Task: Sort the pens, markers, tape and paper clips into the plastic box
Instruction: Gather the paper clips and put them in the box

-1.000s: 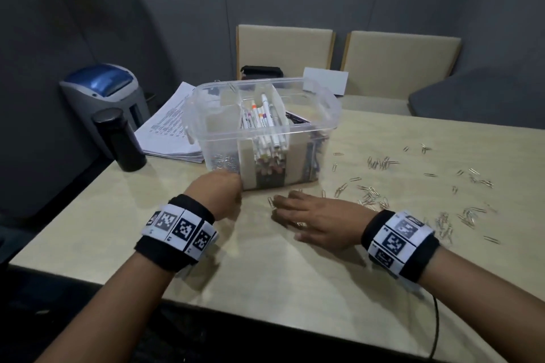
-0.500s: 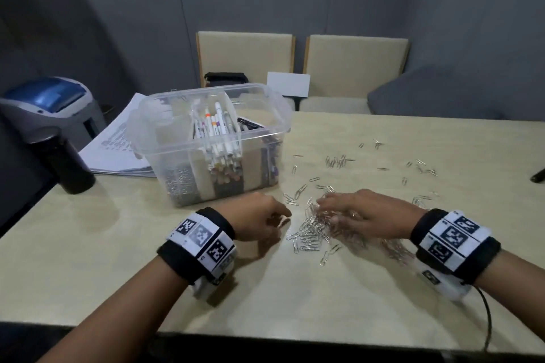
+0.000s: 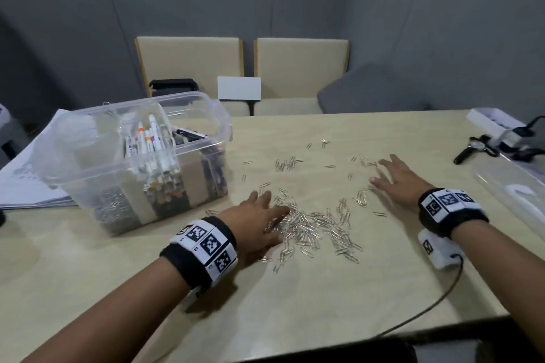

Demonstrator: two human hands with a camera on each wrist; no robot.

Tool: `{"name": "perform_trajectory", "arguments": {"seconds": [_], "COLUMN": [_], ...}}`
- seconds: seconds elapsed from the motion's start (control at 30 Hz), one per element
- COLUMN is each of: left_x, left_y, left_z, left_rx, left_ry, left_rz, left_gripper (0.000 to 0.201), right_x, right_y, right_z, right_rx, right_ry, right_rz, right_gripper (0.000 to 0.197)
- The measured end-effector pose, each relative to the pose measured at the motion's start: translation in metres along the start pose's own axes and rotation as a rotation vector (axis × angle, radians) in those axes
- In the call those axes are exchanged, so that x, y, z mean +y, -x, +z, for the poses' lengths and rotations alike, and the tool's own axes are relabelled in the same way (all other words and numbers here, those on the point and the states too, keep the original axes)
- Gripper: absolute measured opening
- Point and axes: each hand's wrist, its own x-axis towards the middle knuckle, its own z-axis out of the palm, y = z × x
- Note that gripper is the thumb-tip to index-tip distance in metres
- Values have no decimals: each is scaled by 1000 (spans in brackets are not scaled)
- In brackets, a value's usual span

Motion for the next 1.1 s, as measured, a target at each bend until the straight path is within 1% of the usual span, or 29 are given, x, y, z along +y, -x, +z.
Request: {"name": "perform_trajectory", "arguments": {"seconds": [0.1, 0.2, 0.3, 0.4, 0.5, 0.53, 0.7, 0.8, 0.87, 0.93, 0.97, 1.0, 1.1], "left_x": [-2, 0, 0, -1, -3, -3, -4, -4, -5, -5, -4, -4, -3], "left_y": [0, 0, 1, 0, -1, -1, -1, -2, -2, -1, -1, 0, 5], "left_z": [-4, -9, -8, -8, -8, -8, -13, -13, -13, -12, -13, -13, -14], "left_rx": [80, 156, 170, 163, 142, 143, 171, 155, 149, 153, 158, 157, 110], "left_ry": [58, 88, 51, 40, 61, 67, 27, 30, 40, 41, 42, 46, 27], "left_rz": [27, 44, 67, 66, 59, 60, 32, 4, -13, -48, -65, -83, -108], "left_gripper": [62, 59, 52, 48, 47, 46, 36, 33, 31, 34, 38, 42, 56], "right_x": [-9, -35, -62, -77, -89, -93, -95, -101, -102, -95, -87, -79, -62], "right_y": [-13, -18, -19, -13, 8, 16, 46, 62, 70, 75, 75, 75, 73], "right_z": [3, 1, 2, 8, 14, 16, 36, 39, 33, 24, 21, 18, 21], "right_rx": [-32, -21, -82, -138, -162, -174, -246, -268, -221, -123, -96, -108, -227], "right_ry": [-25, -80, 17, 66, 68, 66, 48, 45, 0, -33, -36, -25, 46], "right_rz": [7, -27, -74, -139, -232, -266, -394, -514, -546, -538, -519, -489, -419], "right_gripper": [77, 75, 65, 76, 59, 58, 76, 78, 76, 78, 84, 94, 124]}}
